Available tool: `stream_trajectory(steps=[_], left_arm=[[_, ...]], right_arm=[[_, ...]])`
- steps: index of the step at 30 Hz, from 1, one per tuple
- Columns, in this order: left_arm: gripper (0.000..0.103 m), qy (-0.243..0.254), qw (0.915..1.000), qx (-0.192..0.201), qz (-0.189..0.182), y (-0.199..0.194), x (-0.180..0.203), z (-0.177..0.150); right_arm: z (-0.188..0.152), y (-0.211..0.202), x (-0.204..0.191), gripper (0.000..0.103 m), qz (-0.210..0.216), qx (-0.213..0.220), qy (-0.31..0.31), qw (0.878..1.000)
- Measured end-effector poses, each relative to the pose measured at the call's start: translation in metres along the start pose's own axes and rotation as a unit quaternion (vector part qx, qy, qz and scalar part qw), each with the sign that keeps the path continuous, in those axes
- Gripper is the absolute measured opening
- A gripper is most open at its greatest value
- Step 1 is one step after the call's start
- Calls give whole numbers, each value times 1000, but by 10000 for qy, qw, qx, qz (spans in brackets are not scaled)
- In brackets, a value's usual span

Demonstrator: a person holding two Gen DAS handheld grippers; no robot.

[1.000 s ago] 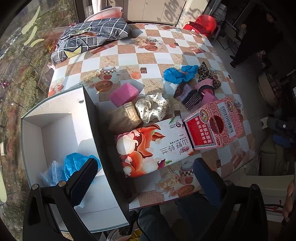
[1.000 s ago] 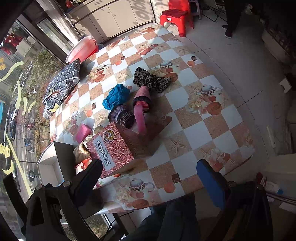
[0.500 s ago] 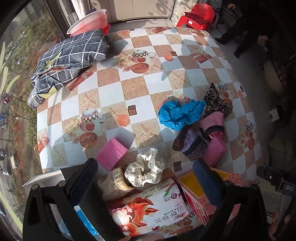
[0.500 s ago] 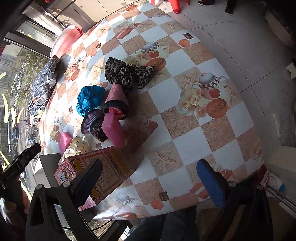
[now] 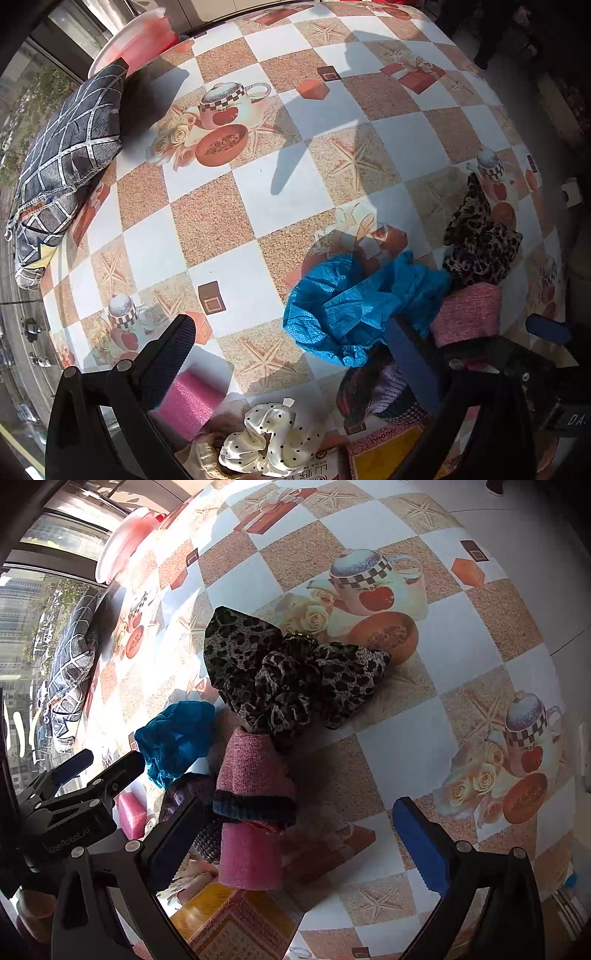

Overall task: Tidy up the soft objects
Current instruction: 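Grasp the blue cloth with the left tool while the right tool grasps the pink knit hat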

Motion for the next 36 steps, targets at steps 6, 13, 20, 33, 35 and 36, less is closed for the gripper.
stream_trajectory(steps=[6, 13, 20, 33, 35, 36], left_arm=[[103, 37, 9975, -70, 703, 32, -10, 5], [103, -423, 9926, -152, 1129, 44, -68, 2], [103, -880, 9938, 202, 652, 2, -100, -12], [103, -450, 9989, -149, -17, 23, -15, -9], [103, -488, 9983, -330, -25, 37, -10, -13], [103, -511, 9979, -397, -49, 41, -8, -15]], right_arm=[[5, 32, 18, 102, -507, -359, -159, 9979], [-3, 4, 74, 102, -842, -191, 156, 9961], [-14, -49, 128, 102, -822, 238, 814, 9930], [-12, -9, 83, 102, -757, -63, 198, 9969], [-12, 0, 84, 103, -1003, -166, 105, 9948], [-11, 1, 83, 103, -1134, -175, 20, 9934]])
Point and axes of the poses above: each gripper's, at about its wrist camera, not at the fingertips, and y roughly the way its jaws point, x to its right, z to its top, the point moved 10 cm from there along y, roughly the way its jaws point, and after that the axes turned 15 degrees about z, right-handed, at the moved point
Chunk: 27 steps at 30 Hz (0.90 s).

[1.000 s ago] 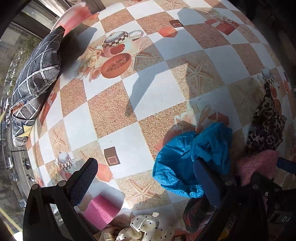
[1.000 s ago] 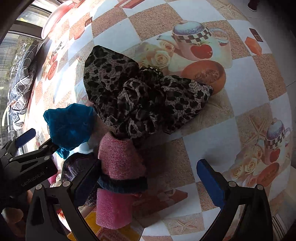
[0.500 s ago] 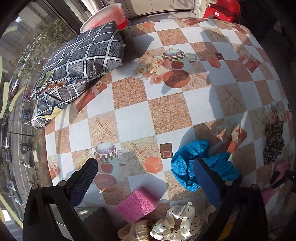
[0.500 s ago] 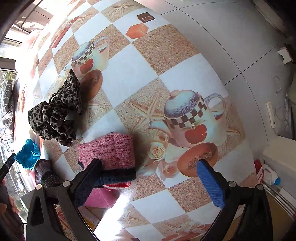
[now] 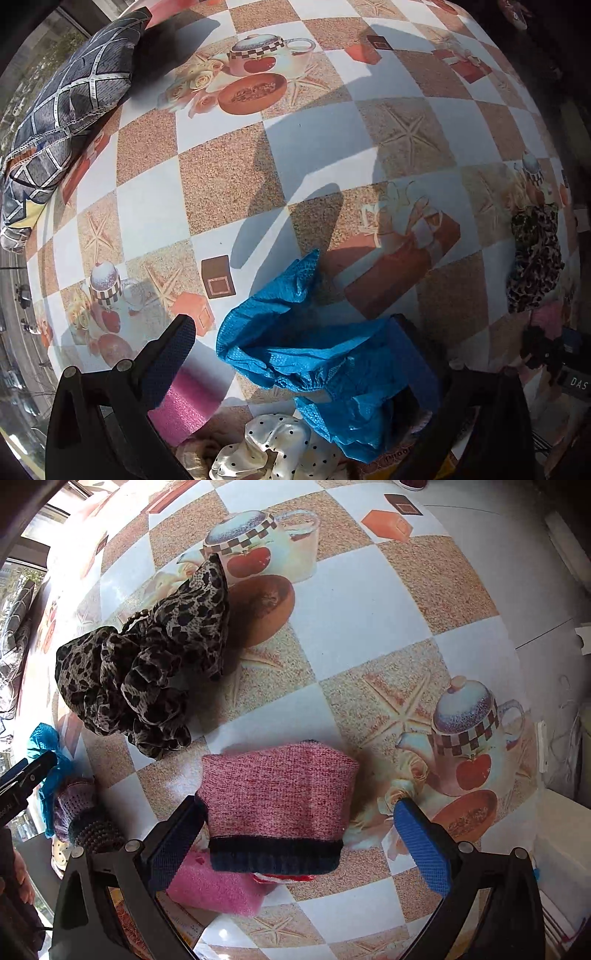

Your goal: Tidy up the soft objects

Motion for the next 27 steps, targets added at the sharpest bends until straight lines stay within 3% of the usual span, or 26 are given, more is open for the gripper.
stream_trajectory(steps=[4, 10, 15, 17, 18, 20, 21, 22, 24, 27], left_arm=[[103, -80, 9998, -194, -70, 14, 5, -5], [103, -282, 9989, -297, -245, 21, 8, -7], [101, -320, 9977, -492, -330, 23, 11, -10], [88, -253, 9983, -394, -351, 18, 11, -7], [83, -176, 9988, -299, -350, 14, 14, -6], [48, -25, 9992, -131, -369, 3, 18, -1], [36, 19, 9991, -94, -413, -1, 21, 0], [8, 8, 9986, -111, -512, -2, 23, 0], [6, -179, 9983, -50, -544, -7, 19, 2], [6, -343, 9983, 213, -425, -20, 7, 3]], right_arm=[[-4, 11, -13, 103, -435, -191, -362, 9982], [-14, 16, -21, 103, -425, -177, -353, 9983], [2, 12, -10, 103, -412, -246, -359, 9982], [4, 12, -11, 102, -453, -253, -448, 9976], [2, 10, -12, 96, -459, -228, -508, 9974], [0, 3, -17, 81, -463, -123, -631, 9969], [1, 0, -19, 65, -466, -59, -694, 9965], [1, -4, -21, 46, -466, 13, -762, 9960], [3, -9, -24, 31, -370, 80, -812, 9960], [2, -17, -24, 30, 12, 178, -652, 9977]])
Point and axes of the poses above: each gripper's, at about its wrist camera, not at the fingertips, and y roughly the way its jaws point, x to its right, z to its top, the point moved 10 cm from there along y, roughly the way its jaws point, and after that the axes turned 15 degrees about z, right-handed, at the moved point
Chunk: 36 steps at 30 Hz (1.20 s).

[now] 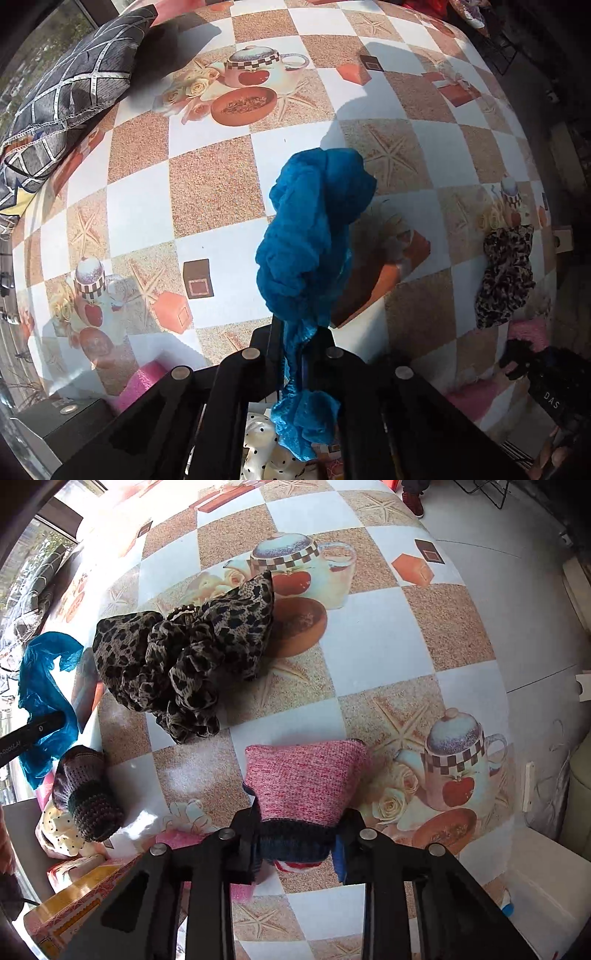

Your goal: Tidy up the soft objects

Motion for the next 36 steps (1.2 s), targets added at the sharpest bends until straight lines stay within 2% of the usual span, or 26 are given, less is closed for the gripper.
stream_trajectory(steps=[5, 12, 19, 23, 36], left_arm=[[6, -65, 9993, 363, 112, -29, -18, -4], [6, -158, 9976, 652, 165, -55, -35, -24], [6, -179, 9967, 738, 282, -80, -51, -77], [6, -227, 9975, 655, 151, -90, -52, -109], [6, -66, 9958, 916, -61, -132, -56, -178]], right_arm=[[-3, -22, -7, 30, 221, 211, 41, 9995], [-19, -46, -22, 30, 515, 293, 152, 9981], [-42, -67, -40, 30, 541, 415, -58, 9977], [-58, -74, -50, 30, 648, 417, -128, 9969], [-104, -99, -104, 30, 595, 531, -612, 9949]])
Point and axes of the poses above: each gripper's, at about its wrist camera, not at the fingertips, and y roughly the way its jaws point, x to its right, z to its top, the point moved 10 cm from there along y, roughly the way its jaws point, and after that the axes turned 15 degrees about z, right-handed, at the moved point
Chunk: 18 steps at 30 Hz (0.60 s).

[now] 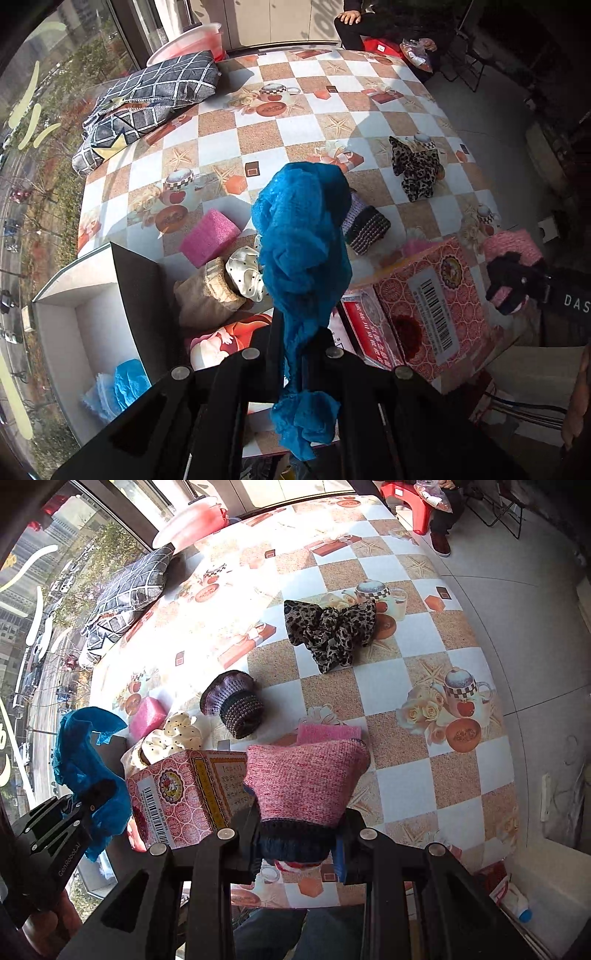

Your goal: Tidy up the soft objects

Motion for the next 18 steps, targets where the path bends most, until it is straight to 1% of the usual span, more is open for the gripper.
stream_trajectory(steps=[8, 13, 18], left_arm=[[6, 105, 9997, 140, -185, -21, -1, -27], [6, 130, 9993, 291, -199, -31, -8, -36], [6, 19, 9989, 448, -152, -39, -25, -39]], right_arm=[[-14, -10, -37, 30, 4, 104, -259, 9996], [-23, -7, -63, 30, 5, 64, -537, 9985], [-28, -3, -86, 30, 19, 31, -762, 9971]])
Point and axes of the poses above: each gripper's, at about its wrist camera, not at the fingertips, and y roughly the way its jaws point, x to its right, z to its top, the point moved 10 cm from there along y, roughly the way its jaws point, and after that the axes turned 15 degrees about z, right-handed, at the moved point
